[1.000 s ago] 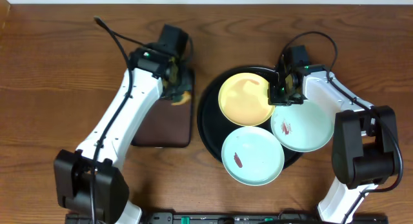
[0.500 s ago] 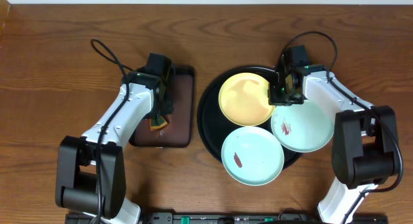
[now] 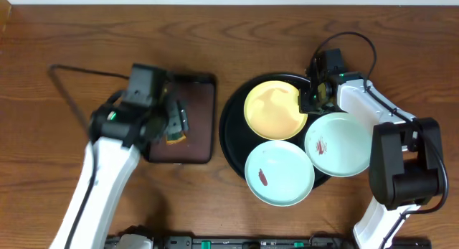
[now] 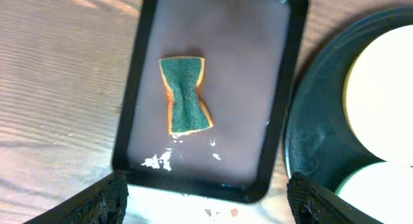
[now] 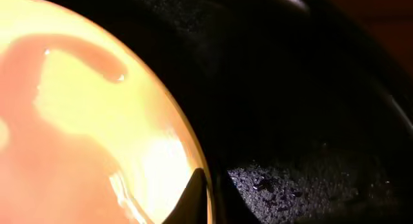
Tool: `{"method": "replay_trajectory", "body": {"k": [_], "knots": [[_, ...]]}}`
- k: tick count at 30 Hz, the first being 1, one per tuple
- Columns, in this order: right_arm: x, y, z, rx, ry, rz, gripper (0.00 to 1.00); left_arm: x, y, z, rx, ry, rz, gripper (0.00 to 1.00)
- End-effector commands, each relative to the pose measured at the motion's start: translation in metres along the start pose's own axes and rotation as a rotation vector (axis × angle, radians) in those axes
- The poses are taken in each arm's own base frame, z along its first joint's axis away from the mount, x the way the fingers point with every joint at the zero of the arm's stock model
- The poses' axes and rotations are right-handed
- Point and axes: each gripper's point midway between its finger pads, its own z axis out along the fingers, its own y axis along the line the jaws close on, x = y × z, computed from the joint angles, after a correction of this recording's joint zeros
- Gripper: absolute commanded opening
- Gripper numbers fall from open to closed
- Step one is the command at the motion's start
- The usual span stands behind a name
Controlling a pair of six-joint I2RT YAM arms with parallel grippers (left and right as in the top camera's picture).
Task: Clean dirty plates on tray and stack at the side
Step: 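Return the sponge to the small black tray with the left gripper, then lift the yellow plate by its rim with the right gripper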
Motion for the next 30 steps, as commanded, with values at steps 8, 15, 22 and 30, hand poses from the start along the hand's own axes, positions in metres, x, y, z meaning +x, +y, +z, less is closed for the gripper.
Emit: {"method": "replay_trajectory", "body": {"k": [8,15,22,30], "knots": [[-0.02,-0.003,-0.053,0.064,-0.137,-0.014,0.01,-0.006,-0.001,-0.045,0.06,-0.133,-0.006,0.8],[-0.027,0.005,-0.104,0.177,-0.258,-0.086,0.01,-0.006,-0.001,-0.044,0.06,-0.132,-0.006,0.8],[-0.027,0.025,-0.162,0.368,-0.426,-0.184,0.01,-0.005,-0.001,-0.044,0.059,-0.13,-0.005,0.8],[-0.021,0.048,-0.207,0.678,-0.586,-0.327,0.01,-0.005,-0.001,-0.044,0.059,-0.13,-0.005,0.81]]}}
